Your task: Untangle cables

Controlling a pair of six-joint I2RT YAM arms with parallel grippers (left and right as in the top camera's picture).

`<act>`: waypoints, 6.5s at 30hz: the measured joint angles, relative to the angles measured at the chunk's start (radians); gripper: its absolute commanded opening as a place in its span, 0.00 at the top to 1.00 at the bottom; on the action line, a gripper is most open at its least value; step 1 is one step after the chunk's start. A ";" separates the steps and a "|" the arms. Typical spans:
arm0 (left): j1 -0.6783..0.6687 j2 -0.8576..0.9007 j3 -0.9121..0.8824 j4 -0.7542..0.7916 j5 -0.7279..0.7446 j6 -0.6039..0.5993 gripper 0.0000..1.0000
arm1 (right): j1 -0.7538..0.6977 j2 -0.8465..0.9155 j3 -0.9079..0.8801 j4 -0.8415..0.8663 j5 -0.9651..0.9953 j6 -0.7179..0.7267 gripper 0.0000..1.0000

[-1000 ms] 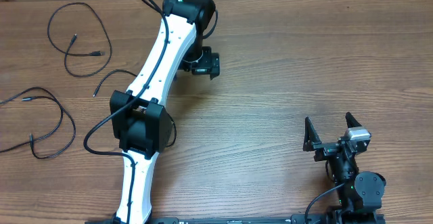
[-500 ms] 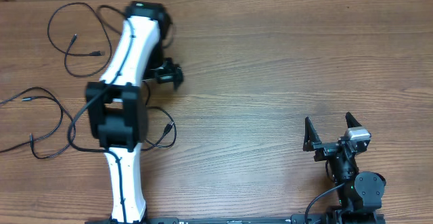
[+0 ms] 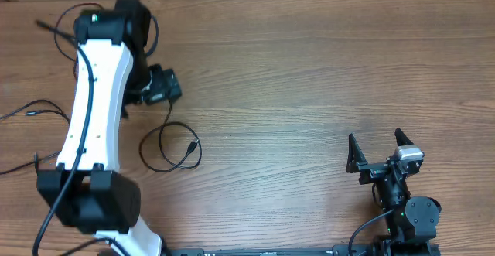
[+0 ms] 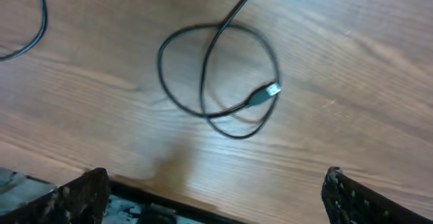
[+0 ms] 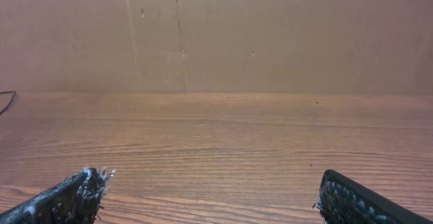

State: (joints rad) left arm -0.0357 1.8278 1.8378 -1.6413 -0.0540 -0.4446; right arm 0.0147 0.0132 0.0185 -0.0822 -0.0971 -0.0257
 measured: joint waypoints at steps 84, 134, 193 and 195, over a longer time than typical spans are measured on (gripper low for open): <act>0.171 0.230 0.186 -0.022 0.239 0.012 0.00 | 0.000 0.000 0.000 0.000 0.000 0.000 0.00; -0.188 -0.836 -0.789 0.199 0.169 -0.101 0.00 | 0.000 0.000 0.000 0.000 0.000 0.000 0.00; -0.188 -0.764 -0.791 0.217 0.056 -0.105 0.01 | 0.000 0.000 0.000 0.001 0.000 0.000 0.00; -0.188 -0.808 -0.791 0.172 0.046 -0.105 0.00 | 0.000 0.000 0.000 0.000 0.000 0.000 0.00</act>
State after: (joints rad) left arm -0.2234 1.0199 1.0466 -1.4689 -0.0082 -0.5491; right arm 0.0147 0.0132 0.0185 -0.0818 -0.0971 -0.0261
